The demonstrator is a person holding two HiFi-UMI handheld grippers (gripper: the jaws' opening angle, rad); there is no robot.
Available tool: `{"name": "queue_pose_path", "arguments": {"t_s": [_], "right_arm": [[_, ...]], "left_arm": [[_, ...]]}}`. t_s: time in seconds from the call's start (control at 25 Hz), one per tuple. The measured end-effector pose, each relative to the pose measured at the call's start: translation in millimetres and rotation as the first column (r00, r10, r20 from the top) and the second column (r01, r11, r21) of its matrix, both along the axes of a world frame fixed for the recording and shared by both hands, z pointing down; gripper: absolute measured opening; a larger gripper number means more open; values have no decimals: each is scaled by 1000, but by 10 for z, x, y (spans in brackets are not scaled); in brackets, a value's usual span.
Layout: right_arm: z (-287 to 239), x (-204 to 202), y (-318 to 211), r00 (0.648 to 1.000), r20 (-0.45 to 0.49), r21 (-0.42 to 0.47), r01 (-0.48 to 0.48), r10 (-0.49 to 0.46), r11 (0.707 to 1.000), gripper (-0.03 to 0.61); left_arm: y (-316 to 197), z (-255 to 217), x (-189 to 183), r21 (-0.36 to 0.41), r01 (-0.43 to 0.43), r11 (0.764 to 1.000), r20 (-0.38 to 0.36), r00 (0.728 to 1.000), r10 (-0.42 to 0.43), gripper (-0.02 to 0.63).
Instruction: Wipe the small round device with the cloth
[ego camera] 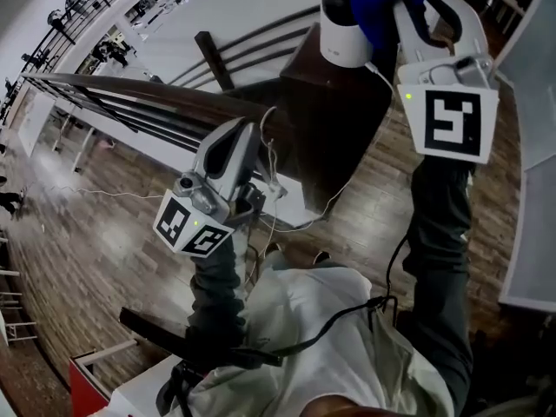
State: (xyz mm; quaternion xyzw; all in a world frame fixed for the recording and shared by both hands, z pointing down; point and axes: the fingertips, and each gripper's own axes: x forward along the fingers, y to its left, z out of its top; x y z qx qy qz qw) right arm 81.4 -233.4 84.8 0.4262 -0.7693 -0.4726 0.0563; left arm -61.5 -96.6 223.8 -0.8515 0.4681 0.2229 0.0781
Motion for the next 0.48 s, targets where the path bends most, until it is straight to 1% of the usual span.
{"name": "queue_pose_path", "arguments": {"t_s": [0.12, 0.24, 0.36, 0.48], "right_arm": [[-93, -334, 1, 991, -123, 111, -42, 56, 993, 31], [-77, -511, 79, 970, -200, 227, -87, 134, 970, 31], [66, -578, 234, 956, -248, 277, -86, 157, 957, 31], [353, -605, 394, 938, -305, 296, -69, 163, 953, 31]], "left_arm": [[-39, 83, -160, -17, 2, 1000, -12, 1000, -2, 3], [-119, 92, -305, -26, -14, 1000, -11, 1000, 14, 2], [-242, 71, -394, -28, -47, 998, -18, 999, 47, 2], [-383, 49, -376, -19, -105, 994, -17, 994, 104, 2]]}}
